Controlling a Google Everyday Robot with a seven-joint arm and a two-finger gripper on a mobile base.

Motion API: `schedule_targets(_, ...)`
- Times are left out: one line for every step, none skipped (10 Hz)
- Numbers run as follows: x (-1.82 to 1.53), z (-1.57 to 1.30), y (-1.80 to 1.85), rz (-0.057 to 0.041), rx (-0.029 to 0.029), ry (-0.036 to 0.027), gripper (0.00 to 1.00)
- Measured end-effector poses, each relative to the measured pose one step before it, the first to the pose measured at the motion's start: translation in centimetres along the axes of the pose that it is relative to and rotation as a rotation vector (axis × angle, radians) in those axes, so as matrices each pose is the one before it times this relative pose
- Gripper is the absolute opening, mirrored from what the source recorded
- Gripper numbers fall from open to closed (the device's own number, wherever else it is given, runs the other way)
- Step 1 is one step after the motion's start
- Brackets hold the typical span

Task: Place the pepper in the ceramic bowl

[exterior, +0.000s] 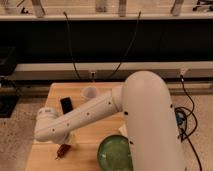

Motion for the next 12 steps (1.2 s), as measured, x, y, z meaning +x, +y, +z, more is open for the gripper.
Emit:
schedule_targets(-0.168, 0.192, -0.223, -0.00078, 0.00223, 0.00166, 0.51)
schedule_targets(-0.139, 0.022, -0.143, -0.00392, 0.0024, 0.00012, 0.56)
schedule_targets(-0.02, -0.1, 0.003, -0.00038, 0.0037, -0.00089, 0.67)
schedule_targets(-0.057, 0.095, -0.006, 0.00362, -0.00146, -0.00006, 0.7)
schedule_targets(-0.17, 0.178, -0.08, 0.0017, -0.00086, -0.00109, 0.69)
schedule_targets(0.05, 0.073, -0.152, 0.00925, 0.00187, 0.00057, 0.6)
schedule_targets(0.115, -0.088, 0.044, 0.00527, 0.00126, 0.00048, 0.52)
schedule_targets(-0.066, 0.007, -0.009, 0.00097, 0.00029, 0.00026, 0.47)
schedule_targets(-0.195, 0.173, 0.026, 0.00163, -0.00194, -0.00171, 0.38)
schedule_targets(-0.024, 0.11, -0.121, 0.00474, 0.00231, 0.00111, 0.3)
schedule_targets(0.067, -0.054, -0.099, 0.00966, 0.00281, -0.0002, 0.29)
schedule_targets(0.113, -0.134, -0.139, 0.00806, 0.00346, 0.0005, 0.33)
